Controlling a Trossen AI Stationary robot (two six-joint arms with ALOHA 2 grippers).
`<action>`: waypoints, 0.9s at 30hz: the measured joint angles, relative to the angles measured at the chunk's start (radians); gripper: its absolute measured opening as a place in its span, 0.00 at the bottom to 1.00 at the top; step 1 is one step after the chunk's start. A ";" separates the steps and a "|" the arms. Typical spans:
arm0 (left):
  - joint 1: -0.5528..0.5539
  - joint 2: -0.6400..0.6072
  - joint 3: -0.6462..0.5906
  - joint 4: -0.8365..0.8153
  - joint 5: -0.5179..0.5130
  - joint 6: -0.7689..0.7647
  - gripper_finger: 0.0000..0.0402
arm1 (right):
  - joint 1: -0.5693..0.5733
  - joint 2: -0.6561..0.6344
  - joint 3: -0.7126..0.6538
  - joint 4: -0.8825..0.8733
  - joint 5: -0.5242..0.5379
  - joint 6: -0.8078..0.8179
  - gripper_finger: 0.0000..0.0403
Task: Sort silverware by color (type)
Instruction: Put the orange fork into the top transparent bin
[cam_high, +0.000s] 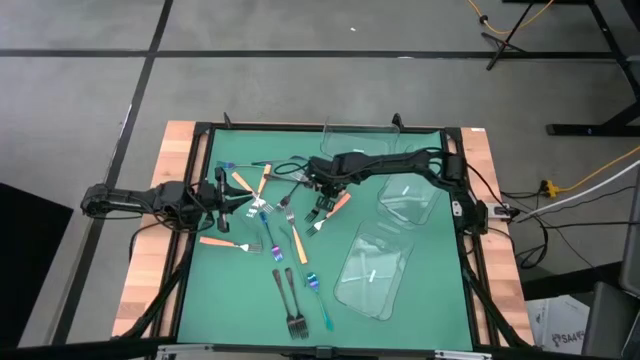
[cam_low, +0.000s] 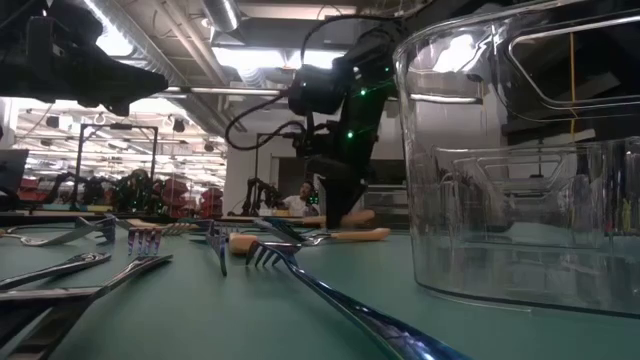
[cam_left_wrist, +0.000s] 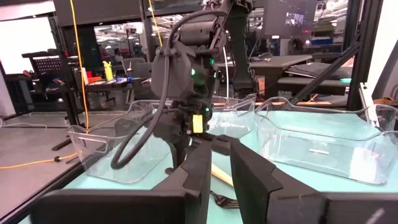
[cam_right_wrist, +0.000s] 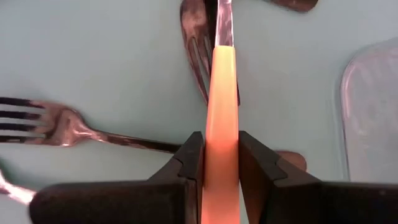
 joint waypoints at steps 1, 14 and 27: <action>0.000 0.000 0.000 0.000 0.000 0.000 0.13 | 0.000 -0.004 0.000 -0.007 0.002 -0.007 0.15; 0.000 0.002 0.000 0.000 0.000 0.000 0.13 | 0.000 -0.038 0.173 -0.226 0.003 -0.105 0.15; 0.000 0.002 0.000 0.000 0.000 0.000 0.13 | -0.026 -0.044 0.418 -0.561 0.133 -0.243 0.15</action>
